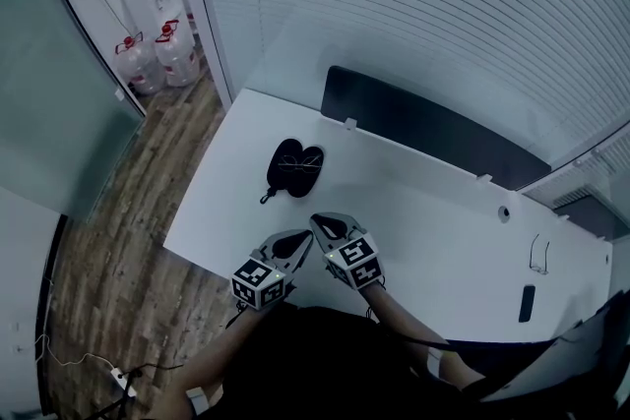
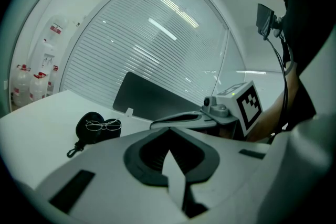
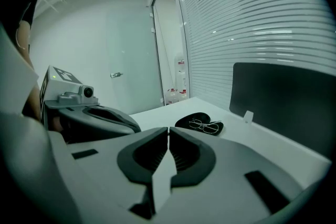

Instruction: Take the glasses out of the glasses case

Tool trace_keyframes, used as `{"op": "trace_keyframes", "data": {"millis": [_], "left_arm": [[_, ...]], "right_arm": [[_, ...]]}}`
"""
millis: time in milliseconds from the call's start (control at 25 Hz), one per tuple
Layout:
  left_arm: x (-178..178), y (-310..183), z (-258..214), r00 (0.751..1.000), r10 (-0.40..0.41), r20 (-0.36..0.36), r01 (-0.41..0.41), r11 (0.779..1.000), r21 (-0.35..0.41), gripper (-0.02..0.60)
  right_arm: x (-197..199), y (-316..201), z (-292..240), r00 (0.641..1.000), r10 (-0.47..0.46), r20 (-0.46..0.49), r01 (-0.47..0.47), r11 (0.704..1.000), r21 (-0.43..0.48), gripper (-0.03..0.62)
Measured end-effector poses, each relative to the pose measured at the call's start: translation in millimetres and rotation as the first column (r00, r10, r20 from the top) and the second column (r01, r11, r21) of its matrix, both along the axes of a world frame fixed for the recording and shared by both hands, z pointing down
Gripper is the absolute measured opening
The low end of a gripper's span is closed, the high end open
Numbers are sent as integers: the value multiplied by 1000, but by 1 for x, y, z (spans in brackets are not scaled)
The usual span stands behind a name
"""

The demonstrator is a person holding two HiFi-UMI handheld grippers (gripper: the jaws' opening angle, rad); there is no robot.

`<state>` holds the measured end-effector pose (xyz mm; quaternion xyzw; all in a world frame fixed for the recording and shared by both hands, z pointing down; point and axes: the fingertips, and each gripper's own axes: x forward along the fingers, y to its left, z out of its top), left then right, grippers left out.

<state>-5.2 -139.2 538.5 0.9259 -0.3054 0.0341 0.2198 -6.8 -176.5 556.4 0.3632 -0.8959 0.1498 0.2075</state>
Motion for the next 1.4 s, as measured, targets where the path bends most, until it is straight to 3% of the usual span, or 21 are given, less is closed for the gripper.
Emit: {"op": "trace_keyframes", "data": {"millis": [280, 520, 960, 1400], "left_arm": [[-2, -23, 1, 1000, 2, -14, -2, 1000, -8, 6], [-5, -41, 10, 998, -42, -42, 39, 997, -60, 6], [-9, -71, 26, 994, -84, -67, 74, 988, -136, 6], [-5, -87, 43, 990, -97, -103, 78, 981, -175, 6]], "right_arm": [[-3, -21, 2, 1000, -2, -23, 2, 1000, -14, 18], [-6, -40, 13, 992, -57, -109, 53, 998, -38, 18], [-11, -70, 34, 960, -130, -247, 111, 990, -92, 23], [-9, -97, 57, 905, -212, -370, 167, 975, -149, 66]]}}
